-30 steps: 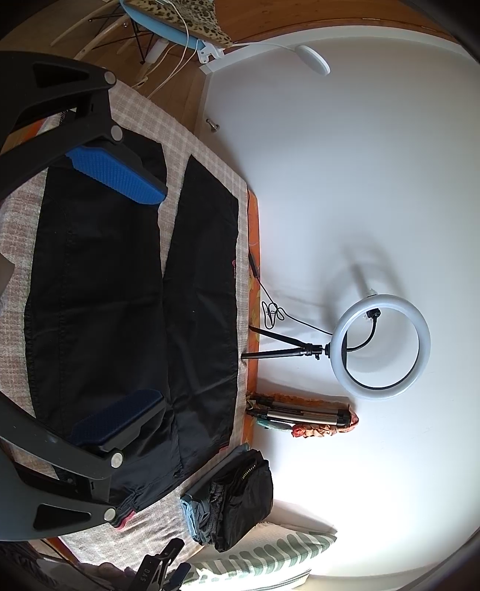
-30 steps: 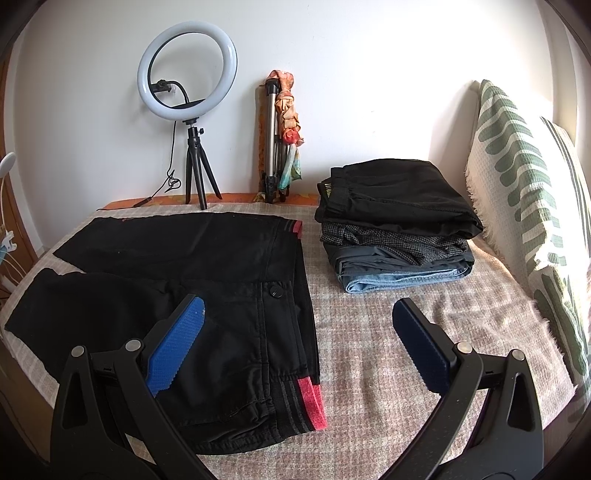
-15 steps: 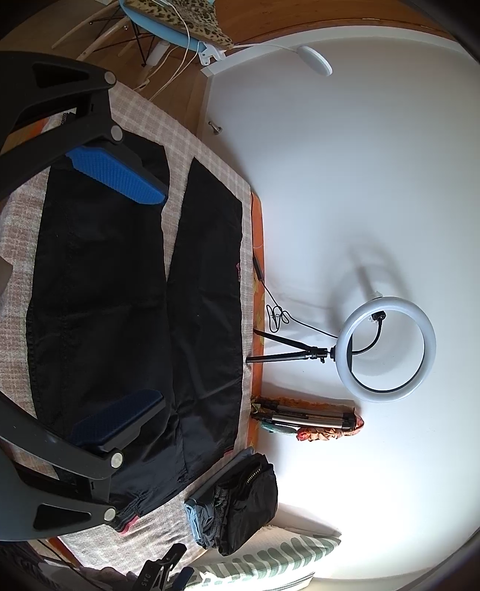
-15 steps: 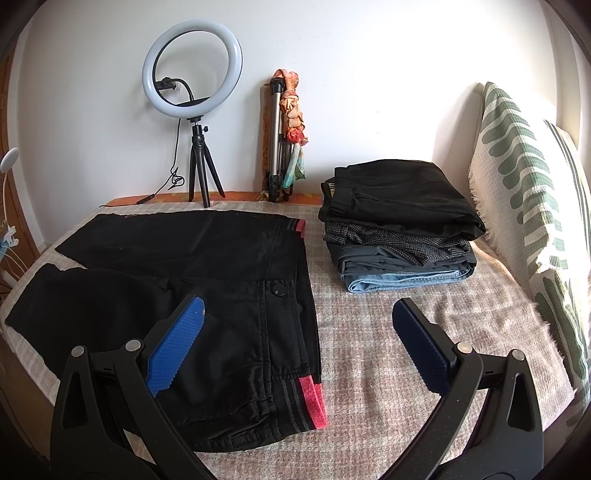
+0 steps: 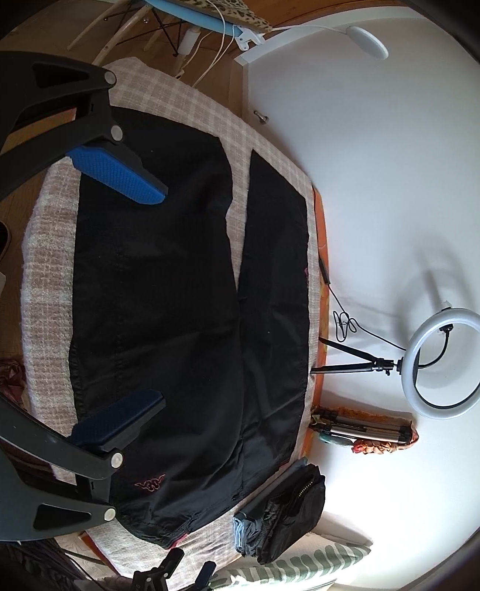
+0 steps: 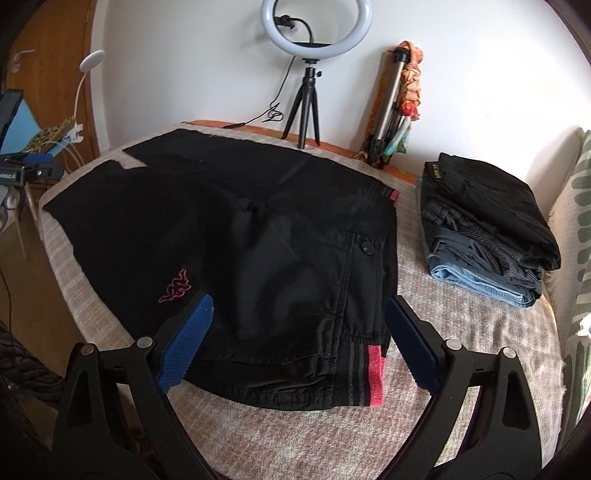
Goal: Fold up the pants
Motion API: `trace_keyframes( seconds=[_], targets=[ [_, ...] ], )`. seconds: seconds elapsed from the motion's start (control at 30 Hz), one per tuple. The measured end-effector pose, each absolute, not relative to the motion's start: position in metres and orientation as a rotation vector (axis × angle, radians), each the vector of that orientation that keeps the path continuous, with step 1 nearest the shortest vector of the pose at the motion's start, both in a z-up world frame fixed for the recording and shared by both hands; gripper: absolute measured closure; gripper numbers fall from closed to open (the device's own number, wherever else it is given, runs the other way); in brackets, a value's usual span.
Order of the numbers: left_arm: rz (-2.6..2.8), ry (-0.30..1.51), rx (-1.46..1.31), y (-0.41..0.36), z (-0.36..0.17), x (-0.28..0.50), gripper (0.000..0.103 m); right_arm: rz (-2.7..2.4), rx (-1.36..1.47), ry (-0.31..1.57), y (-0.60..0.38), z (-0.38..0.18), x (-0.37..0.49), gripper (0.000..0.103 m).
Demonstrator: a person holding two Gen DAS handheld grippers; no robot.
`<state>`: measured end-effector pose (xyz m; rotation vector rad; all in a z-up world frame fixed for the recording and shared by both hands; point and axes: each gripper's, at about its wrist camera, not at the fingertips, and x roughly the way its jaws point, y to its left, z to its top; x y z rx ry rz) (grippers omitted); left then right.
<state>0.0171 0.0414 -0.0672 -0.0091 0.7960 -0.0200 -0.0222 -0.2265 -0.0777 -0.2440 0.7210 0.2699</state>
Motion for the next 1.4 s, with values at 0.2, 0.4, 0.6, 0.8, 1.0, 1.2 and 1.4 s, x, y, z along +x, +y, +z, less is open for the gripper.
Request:
trace_keyframes(
  seconds=[0.2,0.4,0.6,0.8,1.0,1.2,1.4],
  targets=[
    [-0.016,0.877,0.040,0.050,-0.084,0.014,0.003,0.424,-0.381,0.816,-0.196,-0.104,-0.031,0.011],
    [0.044,0.926,-0.001,0.076,-0.092,0.011,0.003,0.478,-0.566,0.835,-0.164,-0.128,-0.042,0.011],
    [0.080,0.968,0.010,0.095,-0.102,0.007,0.003,0.487,-0.652,0.843,-0.151,-0.140,-0.042,0.021],
    [0.065,0.991,0.021,0.105,-0.105,0.007,0.003,0.533,-0.623,0.875,-0.155,-0.138,-0.031,0.039],
    [0.103,1.026,-0.077,0.127,-0.113,0.014,0.003,0.534,-0.655,0.837,-0.150,-0.132,-0.022,0.080],
    [0.182,1.057,-0.241,0.165,-0.117,0.021,0.003,0.514,-0.608,0.778,-0.150,-0.115,-0.005,0.090],
    [0.173,1.098,-0.447,0.171,-0.131,0.021,0.003,0.507,-0.543,0.720,-0.155,-0.093,0.007,0.091]
  ],
)
